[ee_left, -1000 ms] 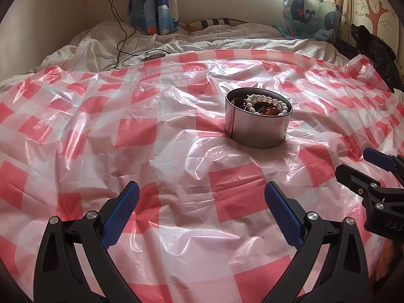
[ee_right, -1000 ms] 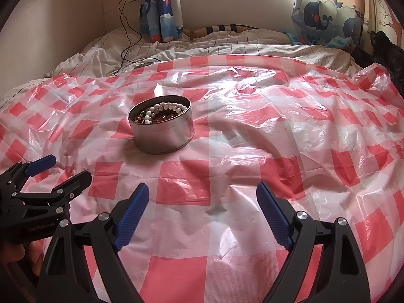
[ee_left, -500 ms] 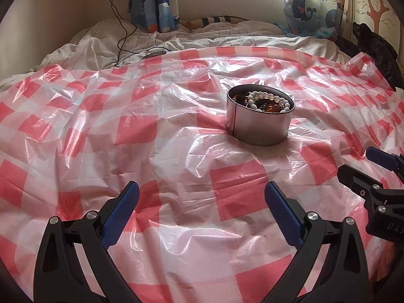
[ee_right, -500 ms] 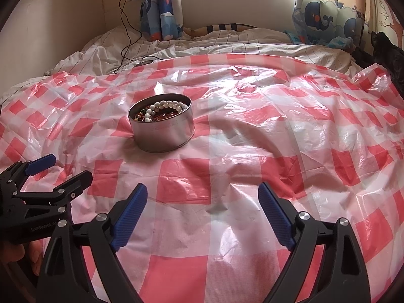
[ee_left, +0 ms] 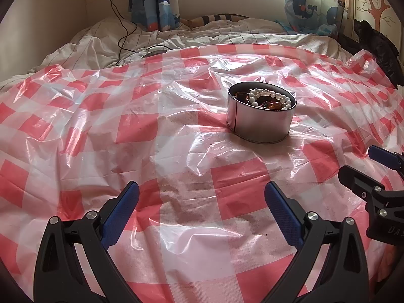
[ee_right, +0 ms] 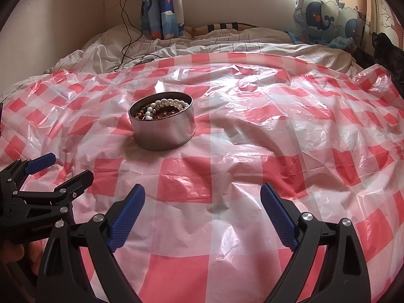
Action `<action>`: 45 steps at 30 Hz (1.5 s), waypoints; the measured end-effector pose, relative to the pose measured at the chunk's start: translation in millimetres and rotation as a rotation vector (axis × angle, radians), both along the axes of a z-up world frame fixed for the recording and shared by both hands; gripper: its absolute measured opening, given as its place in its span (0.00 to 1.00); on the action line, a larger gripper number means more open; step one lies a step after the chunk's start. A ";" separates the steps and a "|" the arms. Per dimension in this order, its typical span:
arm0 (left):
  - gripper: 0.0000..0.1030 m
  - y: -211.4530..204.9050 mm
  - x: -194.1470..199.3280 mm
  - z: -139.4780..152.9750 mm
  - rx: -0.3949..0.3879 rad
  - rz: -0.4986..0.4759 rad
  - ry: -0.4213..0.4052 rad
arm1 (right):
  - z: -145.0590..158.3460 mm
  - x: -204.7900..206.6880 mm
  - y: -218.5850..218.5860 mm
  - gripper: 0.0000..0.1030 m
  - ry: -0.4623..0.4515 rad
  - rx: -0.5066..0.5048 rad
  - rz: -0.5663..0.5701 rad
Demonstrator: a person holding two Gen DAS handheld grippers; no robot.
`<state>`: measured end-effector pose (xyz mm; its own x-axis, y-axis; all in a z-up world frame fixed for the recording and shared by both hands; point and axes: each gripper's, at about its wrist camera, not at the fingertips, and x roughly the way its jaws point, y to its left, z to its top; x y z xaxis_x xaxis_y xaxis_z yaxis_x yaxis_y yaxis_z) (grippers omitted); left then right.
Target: Organize jewelry
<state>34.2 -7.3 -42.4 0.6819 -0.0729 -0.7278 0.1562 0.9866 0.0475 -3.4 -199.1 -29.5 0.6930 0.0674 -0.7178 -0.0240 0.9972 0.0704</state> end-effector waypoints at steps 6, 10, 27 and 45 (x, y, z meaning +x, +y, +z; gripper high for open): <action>0.93 -1.0 0.1 -0.3 0.003 0.000 0.006 | -1.5 -0.3 1.3 0.87 0.002 -0.003 0.002; 0.93 -1.7 0.3 -1.2 0.006 0.001 0.015 | -2.2 -1.0 1.8 0.87 0.002 -0.004 0.003; 0.93 1.1 0.6 -2.9 0.009 0.011 0.027 | -6.1 -1.2 3.7 0.88 0.011 -0.010 0.005; 0.93 3.5 2.5 -6.4 -0.007 0.038 0.051 | -7.9 0.9 3.4 0.90 0.021 -0.011 0.005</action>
